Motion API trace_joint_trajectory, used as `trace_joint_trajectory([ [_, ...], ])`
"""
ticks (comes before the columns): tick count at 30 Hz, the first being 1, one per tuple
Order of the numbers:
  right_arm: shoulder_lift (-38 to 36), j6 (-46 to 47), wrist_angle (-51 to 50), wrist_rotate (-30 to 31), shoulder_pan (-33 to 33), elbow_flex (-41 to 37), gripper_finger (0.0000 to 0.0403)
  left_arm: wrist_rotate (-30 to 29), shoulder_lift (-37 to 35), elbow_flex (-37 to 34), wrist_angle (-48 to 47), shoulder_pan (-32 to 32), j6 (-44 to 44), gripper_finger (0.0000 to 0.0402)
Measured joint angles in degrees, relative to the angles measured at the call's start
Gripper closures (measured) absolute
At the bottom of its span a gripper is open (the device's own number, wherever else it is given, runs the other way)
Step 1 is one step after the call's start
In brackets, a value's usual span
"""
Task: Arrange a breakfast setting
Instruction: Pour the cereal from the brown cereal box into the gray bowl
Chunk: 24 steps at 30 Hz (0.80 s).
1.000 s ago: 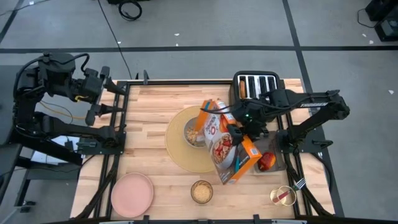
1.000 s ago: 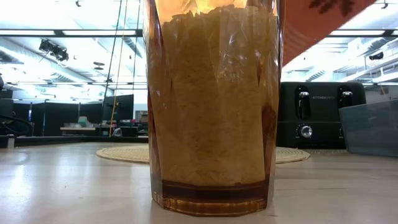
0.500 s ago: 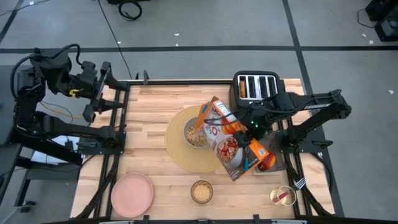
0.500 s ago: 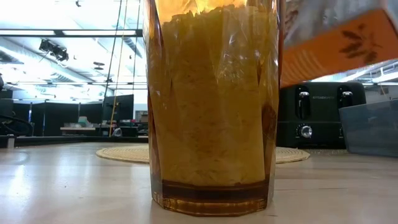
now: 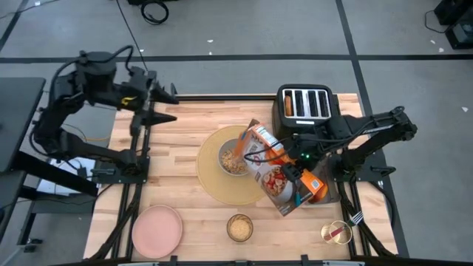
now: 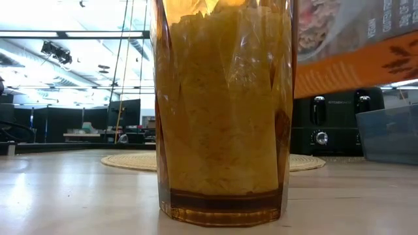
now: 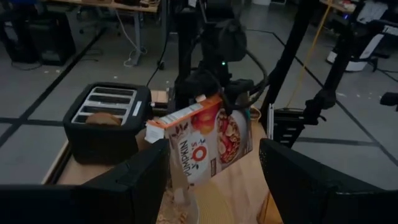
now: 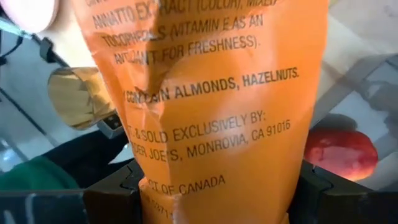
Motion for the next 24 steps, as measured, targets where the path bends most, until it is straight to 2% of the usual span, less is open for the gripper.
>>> trace_joint_trajectory([
  [4,0.09,0.66,-2.4,-0.89,0.01,-0.02,0.0171,-0.06,1.78,0.0,0.74,-0.57,-0.97,0.0148],
  [11,0.11,0.94,-0.69,-2.17,0.0,-0.04,0.0171,-0.5,2.78,0.0,2.12,-3.51,0.14,0.0148],
  [17,0.11,1.42,-0.66,-2.04,-0.06,0.0,0.0171,-2.93,2.73,0.0,2.12,-5.05,0.54,0.0148],
  [24,0.13,1.6,0.68,-0.14,-1.49,0.0,0.0171,-3.08,2.96,0.01,3.91,-7.78,0.57,0.0148],
])
